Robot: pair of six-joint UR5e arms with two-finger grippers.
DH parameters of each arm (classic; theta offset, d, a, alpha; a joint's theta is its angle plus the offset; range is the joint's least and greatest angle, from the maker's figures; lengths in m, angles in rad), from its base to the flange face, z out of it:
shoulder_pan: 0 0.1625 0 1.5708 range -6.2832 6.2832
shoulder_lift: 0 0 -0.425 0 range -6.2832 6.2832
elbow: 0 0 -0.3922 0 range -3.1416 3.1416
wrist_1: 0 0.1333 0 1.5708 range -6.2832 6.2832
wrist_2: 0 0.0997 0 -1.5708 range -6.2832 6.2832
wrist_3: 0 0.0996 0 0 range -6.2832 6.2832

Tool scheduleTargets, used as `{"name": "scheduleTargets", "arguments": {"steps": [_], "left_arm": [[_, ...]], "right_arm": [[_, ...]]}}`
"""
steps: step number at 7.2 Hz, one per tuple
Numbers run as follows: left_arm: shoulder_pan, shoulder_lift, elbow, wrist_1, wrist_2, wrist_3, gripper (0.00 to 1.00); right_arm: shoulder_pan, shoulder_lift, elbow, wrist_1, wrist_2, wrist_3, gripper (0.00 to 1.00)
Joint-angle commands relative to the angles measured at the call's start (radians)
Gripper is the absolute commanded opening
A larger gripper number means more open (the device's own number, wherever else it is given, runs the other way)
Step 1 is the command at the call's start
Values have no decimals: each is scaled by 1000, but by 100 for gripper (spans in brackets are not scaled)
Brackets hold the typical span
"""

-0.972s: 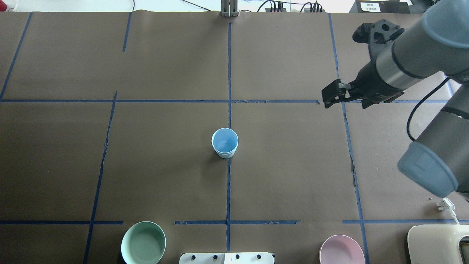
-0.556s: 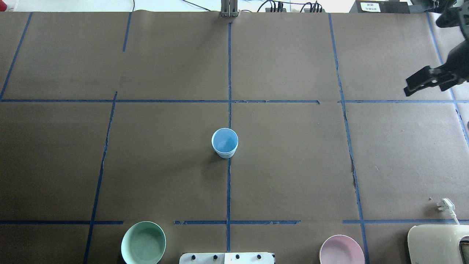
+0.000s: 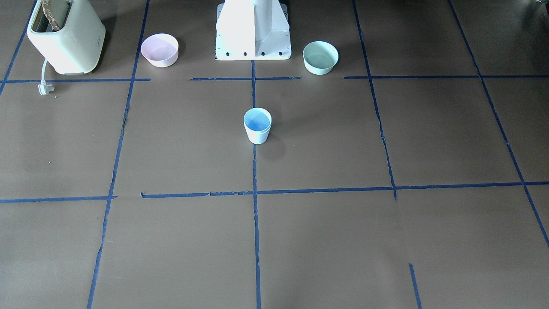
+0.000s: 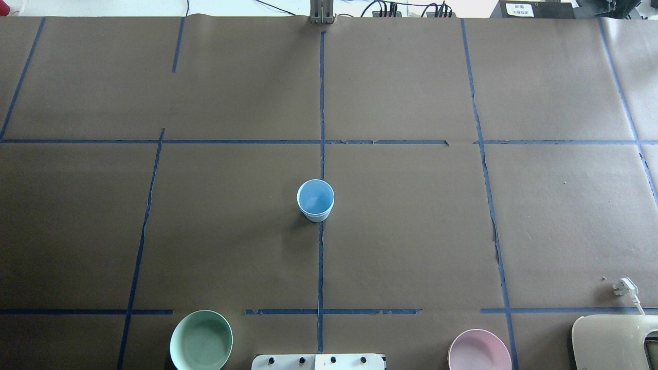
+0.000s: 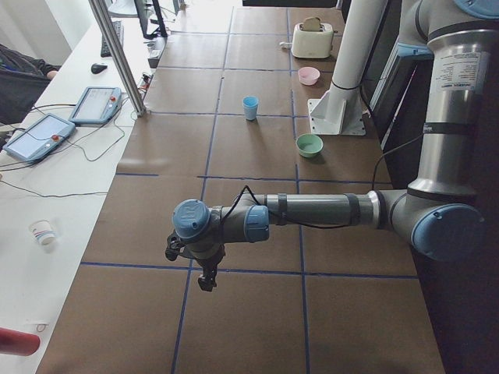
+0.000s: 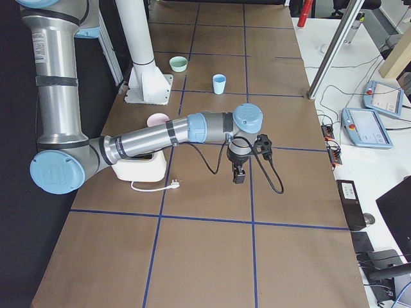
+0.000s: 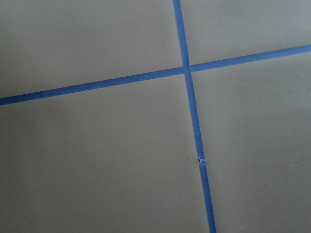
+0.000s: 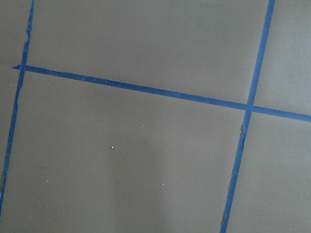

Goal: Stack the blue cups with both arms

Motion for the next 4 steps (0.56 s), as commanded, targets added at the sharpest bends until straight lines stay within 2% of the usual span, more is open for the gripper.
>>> {"name": "scheduleTargets", "arguments": {"steps": [1, 2, 4], "left_arm": [[-4, 1, 3, -3, -1, -7, 100], [-5, -2, 2, -2, -16, -10, 100], [-16, -3, 0, 0, -21, -10, 100]], "right_arm": [[54, -57, -19, 2, 3, -9, 100], [59, -80, -44, 26, 3, -8, 100], [71, -132, -172, 261, 10, -1, 100]]}}
